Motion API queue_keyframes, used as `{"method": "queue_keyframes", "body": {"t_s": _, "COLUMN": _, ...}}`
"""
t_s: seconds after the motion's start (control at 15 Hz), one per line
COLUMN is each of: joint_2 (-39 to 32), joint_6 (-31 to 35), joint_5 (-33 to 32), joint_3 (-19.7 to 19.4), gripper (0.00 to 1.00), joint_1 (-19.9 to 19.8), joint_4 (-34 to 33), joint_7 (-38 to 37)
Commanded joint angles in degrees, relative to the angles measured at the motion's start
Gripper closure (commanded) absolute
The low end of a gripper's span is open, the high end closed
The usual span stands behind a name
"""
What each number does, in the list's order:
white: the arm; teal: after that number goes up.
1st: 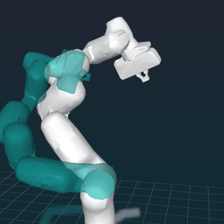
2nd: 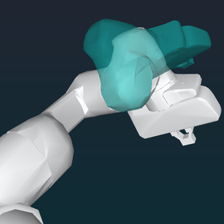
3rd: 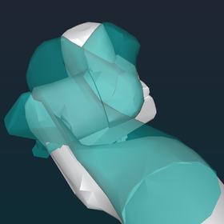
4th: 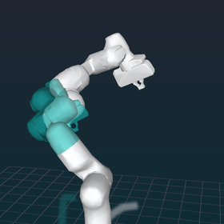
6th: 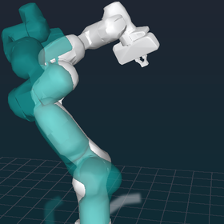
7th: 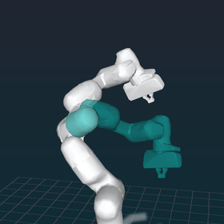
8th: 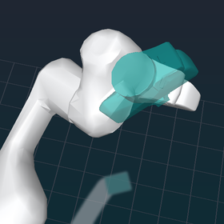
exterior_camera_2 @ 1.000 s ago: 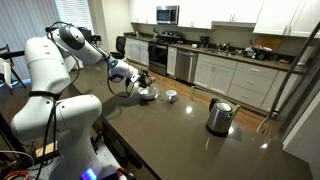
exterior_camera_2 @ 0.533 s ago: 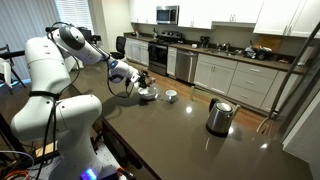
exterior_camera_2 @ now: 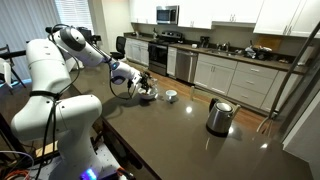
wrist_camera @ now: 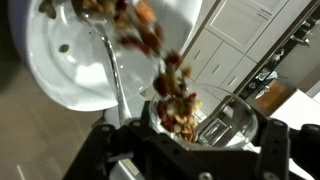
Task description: Pick up the small glass cup and pour its contents in the white bowl. Put the small glass cup back on the table.
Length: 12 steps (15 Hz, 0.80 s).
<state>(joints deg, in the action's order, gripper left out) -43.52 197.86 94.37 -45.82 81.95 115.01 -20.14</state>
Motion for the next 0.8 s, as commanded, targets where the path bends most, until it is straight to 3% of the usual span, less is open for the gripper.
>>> {"method": "queue_keyframes", "body": {"t_s": 0.0, "joint_2": -1.01, "joint_6": 0.00, "joint_5": -0.15, "joint_3": -2.57, "gripper": 0.43, "joint_1": 1.41, "joint_4": 0.48, "joint_7": -0.05}}
{"method": "queue_keyframes", "body": {"t_s": 0.73, "joint_2": -3.09, "joint_6": 0.00, "joint_5": 0.28, "joint_3": -8.85, "gripper": 0.43, "joint_1": 7.03, "joint_4": 2.19, "joint_7": 0.16}}
